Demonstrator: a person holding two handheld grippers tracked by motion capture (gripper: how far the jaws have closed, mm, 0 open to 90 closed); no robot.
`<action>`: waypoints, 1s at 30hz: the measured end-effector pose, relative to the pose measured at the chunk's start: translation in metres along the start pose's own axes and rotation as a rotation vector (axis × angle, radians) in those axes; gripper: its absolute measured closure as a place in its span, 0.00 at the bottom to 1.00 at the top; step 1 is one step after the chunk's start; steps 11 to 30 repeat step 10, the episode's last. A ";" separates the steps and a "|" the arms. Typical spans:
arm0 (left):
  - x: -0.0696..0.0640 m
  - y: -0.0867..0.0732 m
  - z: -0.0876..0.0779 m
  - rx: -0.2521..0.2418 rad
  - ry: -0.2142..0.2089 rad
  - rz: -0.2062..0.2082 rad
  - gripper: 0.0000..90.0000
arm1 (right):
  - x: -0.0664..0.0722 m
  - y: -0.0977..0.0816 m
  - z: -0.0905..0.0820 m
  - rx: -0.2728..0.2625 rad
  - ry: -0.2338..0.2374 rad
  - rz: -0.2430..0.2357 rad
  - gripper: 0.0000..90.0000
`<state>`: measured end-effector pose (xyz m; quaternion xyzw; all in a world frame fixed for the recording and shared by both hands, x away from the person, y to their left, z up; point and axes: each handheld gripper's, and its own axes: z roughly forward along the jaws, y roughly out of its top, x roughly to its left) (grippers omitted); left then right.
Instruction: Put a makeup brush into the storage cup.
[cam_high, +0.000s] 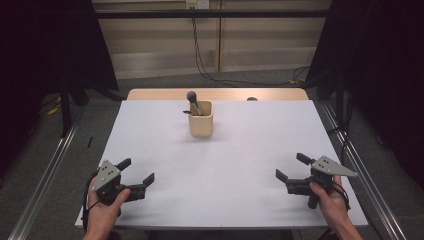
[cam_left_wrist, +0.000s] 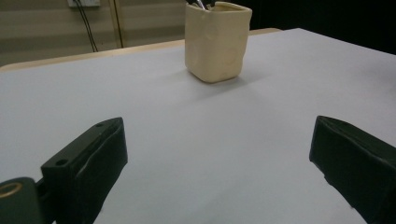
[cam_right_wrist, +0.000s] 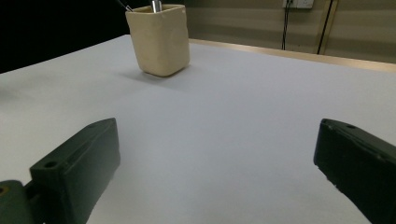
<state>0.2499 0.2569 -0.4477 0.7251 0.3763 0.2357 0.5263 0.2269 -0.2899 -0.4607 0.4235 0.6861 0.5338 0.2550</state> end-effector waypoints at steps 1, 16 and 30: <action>0.001 0.000 -0.001 0.000 -0.001 0.005 0.05 | 0.000 0.000 0.000 0.001 0.001 -0.001 0.01; 0.001 -0.001 -0.001 0.006 -0.014 0.015 0.05 | 0.002 -0.002 -0.001 0.005 0.006 -0.005 0.01; 0.001 -0.001 -0.001 0.006 -0.014 0.015 0.05 | 0.002 -0.002 -0.001 0.005 0.006 -0.005 0.01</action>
